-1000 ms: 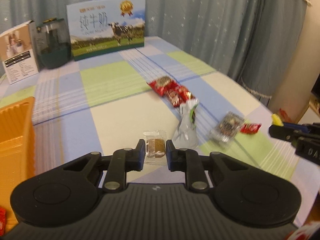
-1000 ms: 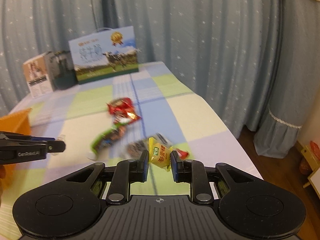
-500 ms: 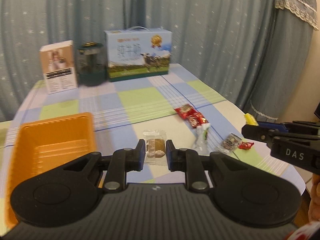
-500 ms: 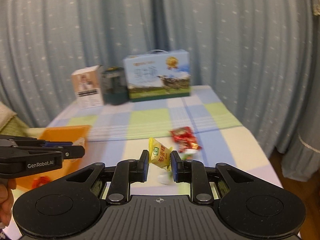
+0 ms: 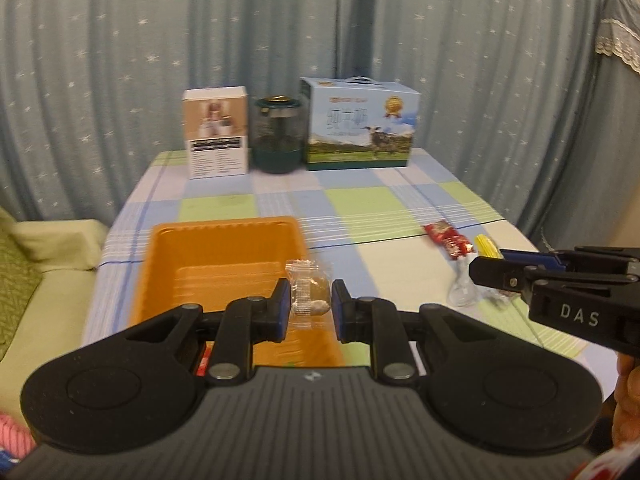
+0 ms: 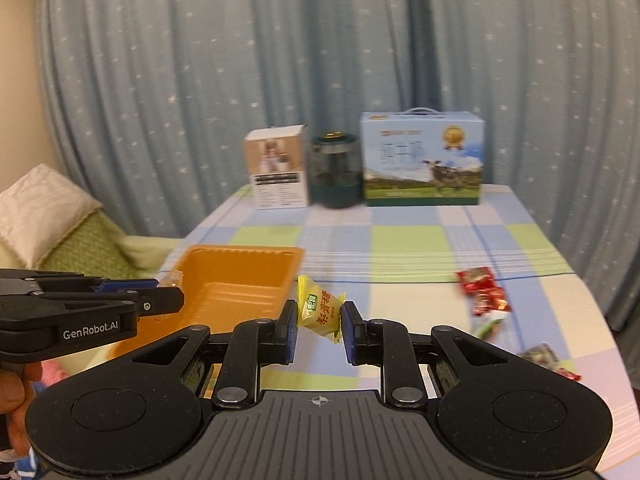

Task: Organize snacks
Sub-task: 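Carry both candies over the orange tray and open the left tool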

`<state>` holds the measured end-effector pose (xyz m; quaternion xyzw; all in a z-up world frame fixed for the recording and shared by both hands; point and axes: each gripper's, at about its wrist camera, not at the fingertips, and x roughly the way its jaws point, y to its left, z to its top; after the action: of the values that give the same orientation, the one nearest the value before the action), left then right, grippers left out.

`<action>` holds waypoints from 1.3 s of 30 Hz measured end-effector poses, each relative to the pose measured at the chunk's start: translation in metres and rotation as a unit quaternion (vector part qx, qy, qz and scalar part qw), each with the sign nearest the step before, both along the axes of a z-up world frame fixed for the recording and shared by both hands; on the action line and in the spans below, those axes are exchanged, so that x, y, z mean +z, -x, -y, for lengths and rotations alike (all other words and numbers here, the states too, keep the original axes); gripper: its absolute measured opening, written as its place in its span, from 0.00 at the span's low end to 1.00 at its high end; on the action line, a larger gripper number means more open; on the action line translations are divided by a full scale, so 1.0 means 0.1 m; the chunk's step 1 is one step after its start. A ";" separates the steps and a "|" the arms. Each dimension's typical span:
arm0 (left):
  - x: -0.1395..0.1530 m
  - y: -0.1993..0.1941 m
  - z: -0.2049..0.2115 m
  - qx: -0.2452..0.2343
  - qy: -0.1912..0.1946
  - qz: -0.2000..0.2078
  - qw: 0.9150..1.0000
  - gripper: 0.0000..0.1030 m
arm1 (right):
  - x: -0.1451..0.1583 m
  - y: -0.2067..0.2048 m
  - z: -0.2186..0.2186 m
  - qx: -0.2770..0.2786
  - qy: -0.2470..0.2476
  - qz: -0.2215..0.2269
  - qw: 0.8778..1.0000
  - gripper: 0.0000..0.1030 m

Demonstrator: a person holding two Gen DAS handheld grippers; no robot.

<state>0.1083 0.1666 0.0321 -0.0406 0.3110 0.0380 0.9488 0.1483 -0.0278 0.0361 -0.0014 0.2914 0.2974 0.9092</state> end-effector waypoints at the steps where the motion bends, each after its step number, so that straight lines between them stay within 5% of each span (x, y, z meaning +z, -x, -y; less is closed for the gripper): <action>1: 0.00 0.04 -0.06 0.005 0.000 -0.001 1.000 0.19 | 0.00 0.02 -0.06 0.006 0.000 -0.001 1.000 0.22; 19: -0.25 0.09 -0.82 0.045 0.001 -0.030 0.999 0.19 | -0.35 -0.09 -1.00 0.041 0.003 -0.028 0.999 0.23; 39: -0.66 -0.24 -1.01 0.044 0.011 -0.059 0.997 0.19 | -0.87 -0.22 -1.20 0.014 0.000 -0.025 1.000 0.23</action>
<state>0.1320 0.2674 -0.0343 -0.0625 0.3646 0.0785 0.9257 0.1703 0.0918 -0.0513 0.0016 0.3142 0.3098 0.8974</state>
